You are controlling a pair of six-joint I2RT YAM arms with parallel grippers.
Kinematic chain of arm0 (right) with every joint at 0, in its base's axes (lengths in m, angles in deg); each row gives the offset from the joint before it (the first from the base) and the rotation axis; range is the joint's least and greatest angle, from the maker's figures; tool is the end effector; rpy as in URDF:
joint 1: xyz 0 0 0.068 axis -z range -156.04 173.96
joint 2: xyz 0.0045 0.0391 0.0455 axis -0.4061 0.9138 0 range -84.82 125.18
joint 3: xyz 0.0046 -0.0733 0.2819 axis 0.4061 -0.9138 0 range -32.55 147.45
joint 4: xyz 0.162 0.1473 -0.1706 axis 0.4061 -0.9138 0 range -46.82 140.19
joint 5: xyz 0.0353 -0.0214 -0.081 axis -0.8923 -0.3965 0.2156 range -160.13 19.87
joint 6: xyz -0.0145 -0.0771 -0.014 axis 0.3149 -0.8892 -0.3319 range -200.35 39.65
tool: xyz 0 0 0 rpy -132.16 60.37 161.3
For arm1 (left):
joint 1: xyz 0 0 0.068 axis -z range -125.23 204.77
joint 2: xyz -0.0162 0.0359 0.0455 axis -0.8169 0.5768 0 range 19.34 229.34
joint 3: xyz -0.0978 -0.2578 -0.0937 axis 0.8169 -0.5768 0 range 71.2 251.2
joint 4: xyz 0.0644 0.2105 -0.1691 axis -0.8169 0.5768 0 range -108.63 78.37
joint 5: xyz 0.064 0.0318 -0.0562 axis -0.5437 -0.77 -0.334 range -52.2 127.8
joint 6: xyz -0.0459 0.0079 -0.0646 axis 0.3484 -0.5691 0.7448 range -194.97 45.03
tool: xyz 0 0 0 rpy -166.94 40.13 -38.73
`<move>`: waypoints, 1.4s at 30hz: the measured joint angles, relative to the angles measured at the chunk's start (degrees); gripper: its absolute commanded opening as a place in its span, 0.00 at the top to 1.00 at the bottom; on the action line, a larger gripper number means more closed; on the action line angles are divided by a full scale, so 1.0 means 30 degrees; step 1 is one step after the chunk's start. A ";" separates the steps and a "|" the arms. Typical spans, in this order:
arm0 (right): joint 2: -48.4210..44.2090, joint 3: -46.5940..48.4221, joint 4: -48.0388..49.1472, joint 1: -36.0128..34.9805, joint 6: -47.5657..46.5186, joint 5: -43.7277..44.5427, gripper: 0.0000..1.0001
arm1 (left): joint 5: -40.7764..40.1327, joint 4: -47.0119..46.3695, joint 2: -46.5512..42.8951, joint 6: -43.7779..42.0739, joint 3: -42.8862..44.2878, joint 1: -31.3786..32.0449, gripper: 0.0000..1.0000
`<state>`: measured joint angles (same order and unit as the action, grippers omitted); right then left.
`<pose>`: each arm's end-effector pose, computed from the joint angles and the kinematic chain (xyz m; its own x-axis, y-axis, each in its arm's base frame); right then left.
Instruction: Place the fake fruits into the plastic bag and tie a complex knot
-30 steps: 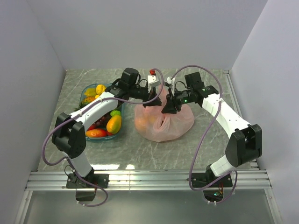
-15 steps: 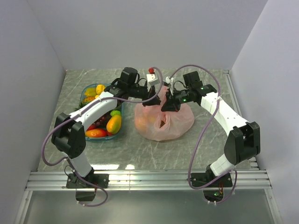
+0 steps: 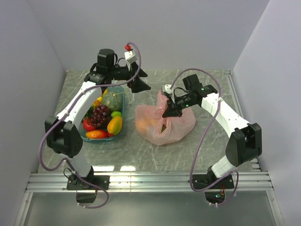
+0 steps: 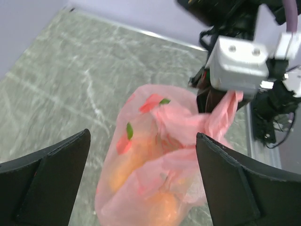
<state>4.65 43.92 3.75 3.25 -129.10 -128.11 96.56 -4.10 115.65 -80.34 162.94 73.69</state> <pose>0.2997 0.1755 0.3009 -0.0868 -0.4589 -0.8842 -0.9951 -0.0025 0.0990 0.3790 -0.1919 0.3979 -0.2209 0.1270 -0.9670 0.9573 0.2177 -0.1901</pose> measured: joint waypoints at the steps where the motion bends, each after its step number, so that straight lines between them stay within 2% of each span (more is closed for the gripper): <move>1: 0.0000 0.0066 -0.0335 -0.0109 -0.0597 -0.0029 1.00 | 0.0364 -0.0022 0.0277 -0.0022 0.0444 0.0095 0.01; 11: 0.0590 0.1406 -0.3279 -0.0568 -0.4925 -0.0036 1.00 | 0.3927 0.0284 0.3344 -0.0022 0.1909 0.0721 0.01; 15: 0.0889 0.1413 -0.3781 -0.0568 -0.5515 -0.0007 1.00 | 0.4561 0.0401 0.3592 0.0015 0.1880 0.1195 0.10; 26: 0.0947 0.1421 -0.4007 -0.0605 -0.5945 0.0022 1.00 | 0.4976 0.1290 0.3599 -0.0539 0.1486 0.1923 0.22; 29: 0.0947 0.1421 -0.4065 -0.0605 -0.6018 0.0066 1.00 | 0.4962 0.1916 0.3650 -0.0889 0.1384 0.1916 0.32; 31: 0.0947 0.1421 -0.4065 -0.0605 -0.6018 0.0109 1.00 | 0.4969 0.3002 0.3810 -0.1559 0.1683 0.1858 0.48; 32: 0.0947 0.1421 -0.4058 -0.0597 -0.6018 0.0117 1.00 | 0.4991 0.3956 0.4029 -0.2135 0.2062 0.1785 0.64; 36: 0.0947 0.1413 -0.3956 -0.0590 -0.5916 0.0299 1.00 | 0.5209 0.7082 0.4750 -0.4255 0.3555 0.1399 0.99; 42: 0.0947 0.1392 -0.3191 -0.0299 -0.5005 0.0379 1.00 | 0.5486 0.8976 0.3883 -0.5741 0.3031 0.0816 1.00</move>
<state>7.50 48.09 -5.82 2.35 -144.12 -126.97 113.02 22.82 127.30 -97.56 172.04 76.14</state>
